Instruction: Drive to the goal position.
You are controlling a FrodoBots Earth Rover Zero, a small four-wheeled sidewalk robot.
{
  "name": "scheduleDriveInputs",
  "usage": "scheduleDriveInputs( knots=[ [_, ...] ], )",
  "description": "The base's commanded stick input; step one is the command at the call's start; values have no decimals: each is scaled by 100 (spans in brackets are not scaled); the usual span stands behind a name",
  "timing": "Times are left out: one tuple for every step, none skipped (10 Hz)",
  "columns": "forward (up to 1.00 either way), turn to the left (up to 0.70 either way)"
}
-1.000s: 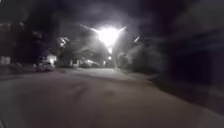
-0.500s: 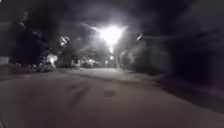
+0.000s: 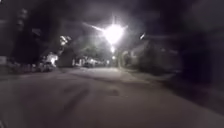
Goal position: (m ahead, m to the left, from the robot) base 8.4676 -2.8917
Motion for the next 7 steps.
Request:
scheduleDriveInputs(
  knots=[
    [70,-35],
    [70,-35],
    [70,-35],
    [70,-35],
    [70,-35],
    [70,-35],
    [70,-35]
  ],
)
